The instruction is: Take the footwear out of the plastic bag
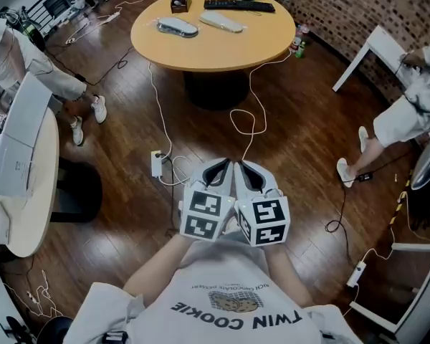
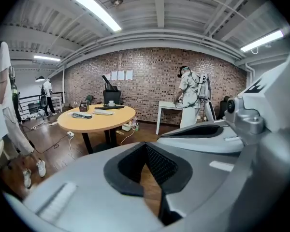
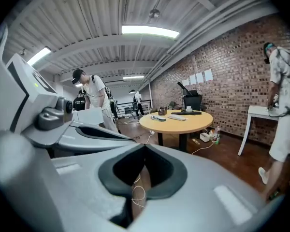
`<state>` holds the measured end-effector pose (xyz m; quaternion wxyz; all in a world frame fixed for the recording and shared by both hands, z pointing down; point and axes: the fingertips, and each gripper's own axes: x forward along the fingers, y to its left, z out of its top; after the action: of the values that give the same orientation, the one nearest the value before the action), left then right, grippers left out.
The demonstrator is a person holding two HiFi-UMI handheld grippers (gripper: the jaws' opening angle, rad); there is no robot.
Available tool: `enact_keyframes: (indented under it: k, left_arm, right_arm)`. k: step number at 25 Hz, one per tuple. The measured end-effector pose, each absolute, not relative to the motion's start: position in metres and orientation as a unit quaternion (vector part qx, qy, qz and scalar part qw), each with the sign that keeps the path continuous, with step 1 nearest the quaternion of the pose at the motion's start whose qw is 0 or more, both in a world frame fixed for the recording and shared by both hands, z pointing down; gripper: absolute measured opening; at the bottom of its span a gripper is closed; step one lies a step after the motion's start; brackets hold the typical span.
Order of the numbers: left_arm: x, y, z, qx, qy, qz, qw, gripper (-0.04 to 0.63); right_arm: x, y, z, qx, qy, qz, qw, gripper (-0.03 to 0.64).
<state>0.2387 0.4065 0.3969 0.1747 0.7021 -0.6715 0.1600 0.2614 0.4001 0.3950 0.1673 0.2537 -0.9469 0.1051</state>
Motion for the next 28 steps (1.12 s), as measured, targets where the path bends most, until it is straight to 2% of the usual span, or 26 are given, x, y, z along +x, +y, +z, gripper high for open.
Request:
enact_keyframes:
  k: [14, 28]
  left_arm:
    - [0.231, 0.327, 0.411, 0.695, -0.673, 0.175, 0.184, 0.006]
    - [0.127, 0.218, 0.419, 0.723, -0.642, 0.162, 0.198, 0.006]
  right_arm:
    - [0.255, 0.315, 0.409, 0.249, -0.945, 0.137, 0.163, 0.002]
    - [0.152, 0.212, 0.416, 0.284, -0.931, 0.137, 0.182, 0.002]
